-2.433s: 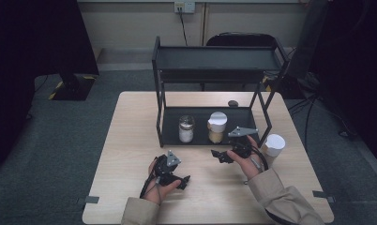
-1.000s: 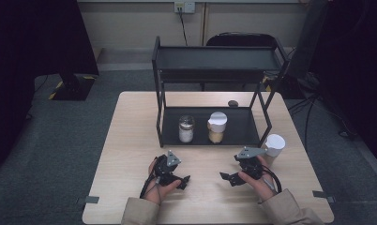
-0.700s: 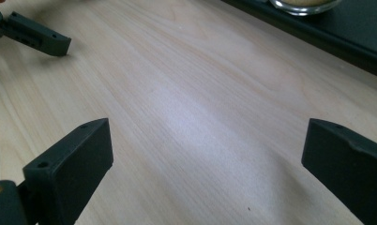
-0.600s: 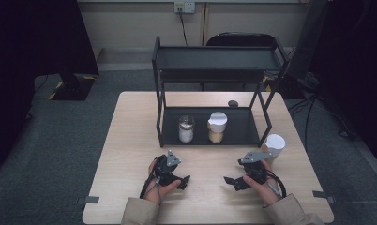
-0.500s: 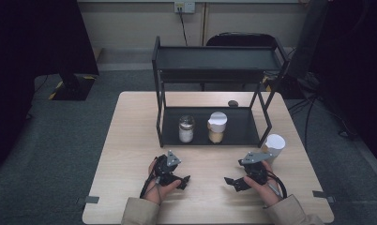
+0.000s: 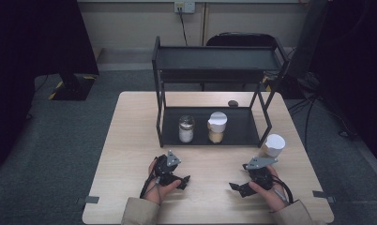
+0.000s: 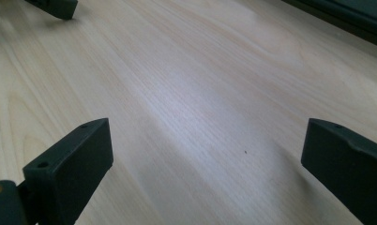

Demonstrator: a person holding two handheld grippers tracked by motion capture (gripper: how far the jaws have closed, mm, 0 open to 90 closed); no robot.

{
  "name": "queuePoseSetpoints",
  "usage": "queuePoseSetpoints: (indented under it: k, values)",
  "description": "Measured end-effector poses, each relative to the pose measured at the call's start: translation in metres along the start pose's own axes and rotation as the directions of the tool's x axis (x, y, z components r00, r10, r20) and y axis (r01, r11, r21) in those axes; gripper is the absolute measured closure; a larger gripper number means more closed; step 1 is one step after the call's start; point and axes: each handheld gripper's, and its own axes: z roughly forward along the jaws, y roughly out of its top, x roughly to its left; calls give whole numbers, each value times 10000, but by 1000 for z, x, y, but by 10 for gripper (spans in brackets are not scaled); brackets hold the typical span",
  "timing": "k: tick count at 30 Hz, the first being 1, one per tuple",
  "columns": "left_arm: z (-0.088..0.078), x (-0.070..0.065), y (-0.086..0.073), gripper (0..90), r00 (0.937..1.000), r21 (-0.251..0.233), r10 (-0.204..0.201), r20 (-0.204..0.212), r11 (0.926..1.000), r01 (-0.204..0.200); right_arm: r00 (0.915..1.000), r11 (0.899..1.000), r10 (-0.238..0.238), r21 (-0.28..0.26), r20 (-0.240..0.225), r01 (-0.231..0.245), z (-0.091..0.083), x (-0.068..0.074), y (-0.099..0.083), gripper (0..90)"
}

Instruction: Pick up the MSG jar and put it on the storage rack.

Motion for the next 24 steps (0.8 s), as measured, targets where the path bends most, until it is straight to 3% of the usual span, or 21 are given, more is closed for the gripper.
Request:
queuePoseSetpoints:
  k: [24]
  values:
    - [0,0,0,1,10000,0,-2,0,10000,2,9991,9996,267,75,317,-270,-24,-6,-24,14]
